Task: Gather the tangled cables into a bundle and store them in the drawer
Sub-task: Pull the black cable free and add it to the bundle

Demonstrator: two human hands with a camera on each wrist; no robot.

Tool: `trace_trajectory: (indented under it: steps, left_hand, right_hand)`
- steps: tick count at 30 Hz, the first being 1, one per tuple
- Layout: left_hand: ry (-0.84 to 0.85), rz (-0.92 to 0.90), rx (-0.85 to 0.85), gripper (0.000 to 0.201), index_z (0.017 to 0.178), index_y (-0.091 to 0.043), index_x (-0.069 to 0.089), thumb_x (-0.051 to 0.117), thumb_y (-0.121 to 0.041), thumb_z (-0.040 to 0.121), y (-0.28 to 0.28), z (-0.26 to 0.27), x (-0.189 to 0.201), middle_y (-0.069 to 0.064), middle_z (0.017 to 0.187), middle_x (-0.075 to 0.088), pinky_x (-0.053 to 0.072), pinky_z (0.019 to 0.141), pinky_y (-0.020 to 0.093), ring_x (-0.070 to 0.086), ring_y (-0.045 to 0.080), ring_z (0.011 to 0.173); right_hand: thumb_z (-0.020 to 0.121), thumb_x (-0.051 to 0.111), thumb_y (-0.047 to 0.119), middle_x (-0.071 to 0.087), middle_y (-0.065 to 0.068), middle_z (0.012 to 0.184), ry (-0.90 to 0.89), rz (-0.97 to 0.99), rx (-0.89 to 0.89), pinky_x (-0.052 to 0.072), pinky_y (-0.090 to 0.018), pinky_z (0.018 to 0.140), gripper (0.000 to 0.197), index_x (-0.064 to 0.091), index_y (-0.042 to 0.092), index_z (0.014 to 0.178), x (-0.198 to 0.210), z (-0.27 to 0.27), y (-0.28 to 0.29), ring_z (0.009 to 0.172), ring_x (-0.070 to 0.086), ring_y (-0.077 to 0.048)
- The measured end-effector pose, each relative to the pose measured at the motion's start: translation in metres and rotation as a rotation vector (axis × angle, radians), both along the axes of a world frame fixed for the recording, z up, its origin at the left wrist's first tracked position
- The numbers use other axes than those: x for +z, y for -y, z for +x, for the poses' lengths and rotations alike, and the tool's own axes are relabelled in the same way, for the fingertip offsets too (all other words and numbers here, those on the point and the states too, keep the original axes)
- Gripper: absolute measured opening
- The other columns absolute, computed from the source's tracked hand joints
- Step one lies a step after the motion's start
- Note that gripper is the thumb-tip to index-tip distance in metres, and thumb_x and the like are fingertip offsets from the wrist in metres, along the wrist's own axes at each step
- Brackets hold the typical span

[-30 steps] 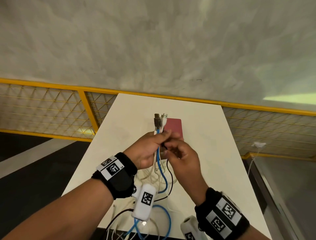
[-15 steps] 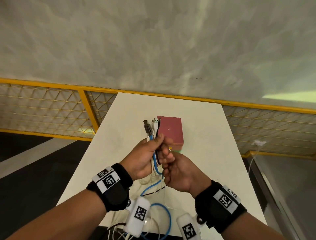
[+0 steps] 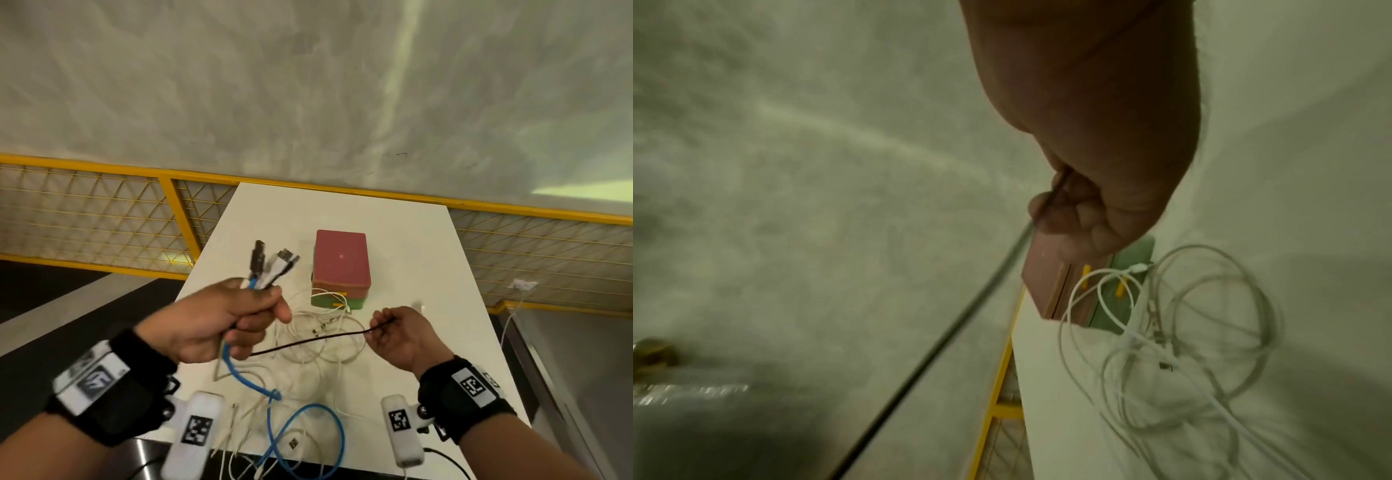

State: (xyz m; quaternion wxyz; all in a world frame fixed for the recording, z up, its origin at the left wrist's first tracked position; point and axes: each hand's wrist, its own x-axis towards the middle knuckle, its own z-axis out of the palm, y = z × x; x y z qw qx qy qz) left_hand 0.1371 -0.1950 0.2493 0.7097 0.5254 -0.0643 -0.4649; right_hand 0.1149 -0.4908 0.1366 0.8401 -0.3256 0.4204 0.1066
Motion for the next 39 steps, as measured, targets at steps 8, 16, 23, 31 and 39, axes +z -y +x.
trace_trajectory:
  steps: [8,16,23,31,39]
  left_hand:
    - [0.099,0.045,0.061,0.058,0.09,0.005,0.069,0.092,-0.039,0.06,-0.039,0.015,0.031,0.0,0.048,0.034,0.029,0.034,0.015,0.031,0.005,0.032]
    - [0.275,-0.104,0.191,0.052,0.079,-0.003,0.074,0.09,-0.048,0.059,-0.028,0.017,0.024,0.005,0.05,0.045,0.043,0.041,0.027,0.045,0.017,0.038]
    - [0.328,-0.152,0.039,0.043,0.087,-0.007,0.076,0.076,-0.049,0.078,-0.027,0.01,0.014,0.012,0.066,0.065,0.055,0.063,0.038,0.066,0.032,0.06]
    - [0.329,-0.132,0.075,0.042,0.085,-0.007,0.076,0.075,-0.049,0.079,-0.01,0.007,0.002,0.012,0.069,0.067,0.054,0.066,0.038,0.066,0.032,0.065]
    - [0.309,-0.131,0.129,0.042,0.087,-0.003,0.073,0.067,-0.045,0.088,-0.011,0.013,-0.006,0.014,0.072,0.067,0.053,0.068,0.039,0.067,0.031,0.068]
  right_hand:
    - [0.089,0.057,0.016,0.059,-0.005,0.07,0.16,-0.168,0.433,0.052,-0.029,0.062,0.015,0.06,0.013,0.075,0.015,-0.025,-0.01,0.062,0.057,-0.018]
    - [0.084,0.072,0.022,0.066,0.008,0.117,0.304,-0.581,1.715,0.044,-0.018,0.096,0.043,0.064,0.02,0.126,0.0,-0.084,-0.02,0.11,0.059,-0.006]
    - [0.089,0.059,0.017,0.071,-0.005,0.081,0.197,-0.87,1.012,0.038,-0.02,0.051,0.01,0.069,0.016,0.09,-0.027,-0.051,0.004,0.067,0.062,-0.013]
    - [0.092,0.055,0.02,0.074,-0.007,0.101,0.087,-1.369,0.698,0.049,-0.031,0.083,0.017,0.071,0.021,0.089,-0.072,0.037,0.032,0.096,0.066,-0.027]
    - [0.089,0.049,0.015,0.07,-0.013,0.116,0.013,-1.451,0.723,0.049,-0.036,0.09,0.027,0.067,0.017,0.11,-0.115,0.074,-0.007,0.107,0.063,-0.035]
